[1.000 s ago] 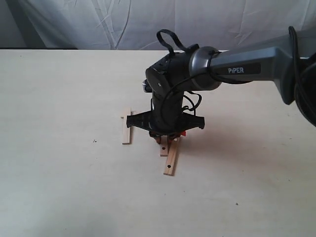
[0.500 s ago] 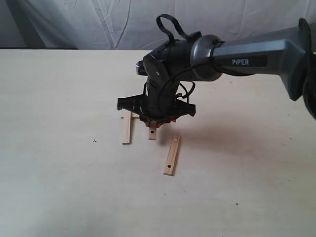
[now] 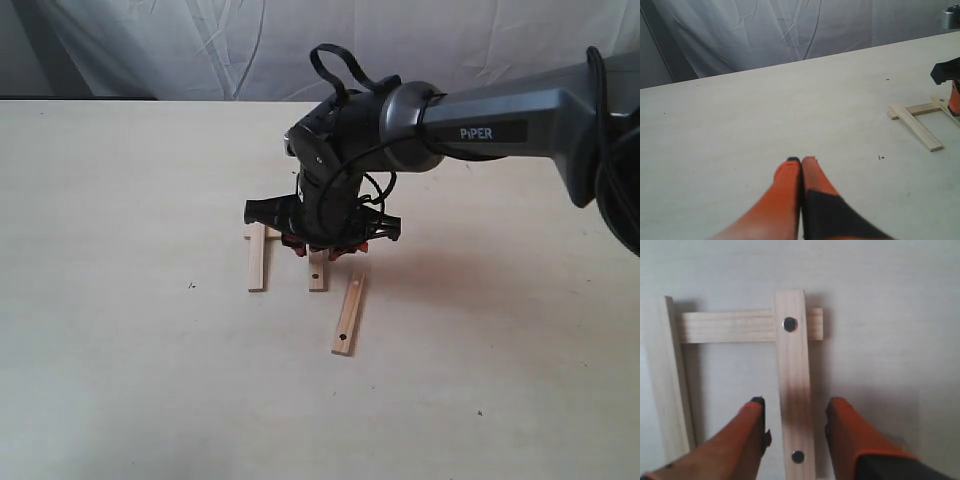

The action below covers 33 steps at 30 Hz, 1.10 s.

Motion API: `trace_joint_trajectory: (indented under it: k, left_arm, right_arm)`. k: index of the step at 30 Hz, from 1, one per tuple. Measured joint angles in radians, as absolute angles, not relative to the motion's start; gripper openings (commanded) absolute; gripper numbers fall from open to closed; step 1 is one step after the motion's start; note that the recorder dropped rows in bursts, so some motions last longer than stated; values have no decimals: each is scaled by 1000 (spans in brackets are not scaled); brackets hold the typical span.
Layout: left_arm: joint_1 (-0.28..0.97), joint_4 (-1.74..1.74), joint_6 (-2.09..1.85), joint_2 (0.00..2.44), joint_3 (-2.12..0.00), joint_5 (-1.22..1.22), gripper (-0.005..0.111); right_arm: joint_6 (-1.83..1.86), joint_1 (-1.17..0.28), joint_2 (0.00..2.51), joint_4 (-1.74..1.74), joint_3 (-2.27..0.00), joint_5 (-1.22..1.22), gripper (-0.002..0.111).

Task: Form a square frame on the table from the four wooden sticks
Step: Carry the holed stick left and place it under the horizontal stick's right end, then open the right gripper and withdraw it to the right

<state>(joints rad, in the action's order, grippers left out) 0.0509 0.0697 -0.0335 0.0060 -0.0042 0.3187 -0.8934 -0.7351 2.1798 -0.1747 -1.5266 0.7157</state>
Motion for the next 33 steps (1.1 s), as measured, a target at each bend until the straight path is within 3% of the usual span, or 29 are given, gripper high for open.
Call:
trace_joint_trajectory:
  k: [2, 5, 9, 19, 33]
  left_arm:
    - [51, 70, -34, 6, -4, 319, 0]
    - [51, 70, -34, 6, -4, 319, 0]
    - [51, 70, -34, 6, -4, 319, 0]
    - [51, 70, -34, 6, -4, 319, 0]
    - [51, 88, -34, 6, -4, 319, 0]
  right_arm:
    - [-893, -735, 2173, -171, -1527, 718, 40]
    - [-857, -735, 2134, -152, -1527, 739, 30]
    - [-757, -719, 2074, -88, -1525, 797, 0]
    - [-649, -651, 1881, -55, -1298, 806, 0]
    - [-398, -381, 1453, 36, -882, 757, 0]
